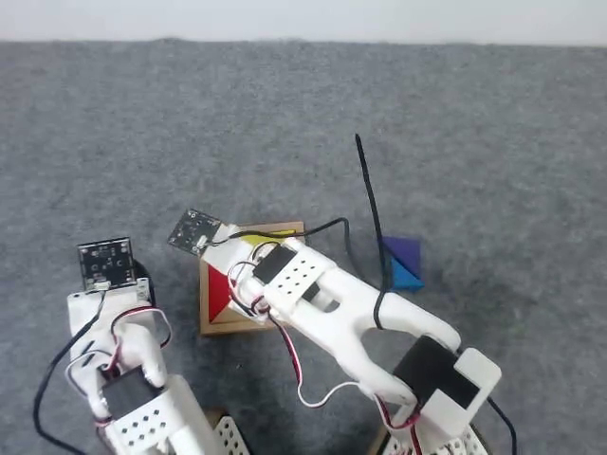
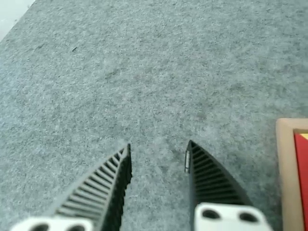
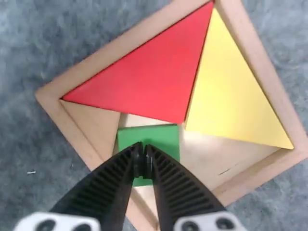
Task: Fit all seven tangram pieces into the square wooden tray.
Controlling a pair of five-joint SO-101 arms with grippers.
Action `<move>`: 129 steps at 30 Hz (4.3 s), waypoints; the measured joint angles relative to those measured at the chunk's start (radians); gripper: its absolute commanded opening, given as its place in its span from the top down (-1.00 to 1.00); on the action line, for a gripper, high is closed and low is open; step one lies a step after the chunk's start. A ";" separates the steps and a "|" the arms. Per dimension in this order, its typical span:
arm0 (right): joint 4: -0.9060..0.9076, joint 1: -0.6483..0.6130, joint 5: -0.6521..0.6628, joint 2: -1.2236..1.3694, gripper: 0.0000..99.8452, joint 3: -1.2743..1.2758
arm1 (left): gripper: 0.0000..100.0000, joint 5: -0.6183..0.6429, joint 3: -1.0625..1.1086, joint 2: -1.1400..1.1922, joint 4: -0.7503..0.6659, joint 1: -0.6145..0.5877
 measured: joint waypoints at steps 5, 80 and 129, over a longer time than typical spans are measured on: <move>0.118 0.052 0.057 -0.046 0.98 -0.008 | 0.65 0.000 0.000 0.000 0.000 0.000; 0.245 0.713 0.253 0.100 0.45 -0.098 | 0.65 0.000 0.000 0.000 0.012 0.000; 0.342 0.810 0.350 0.302 0.82 -0.318 | 0.65 0.000 0.000 0.000 0.012 0.000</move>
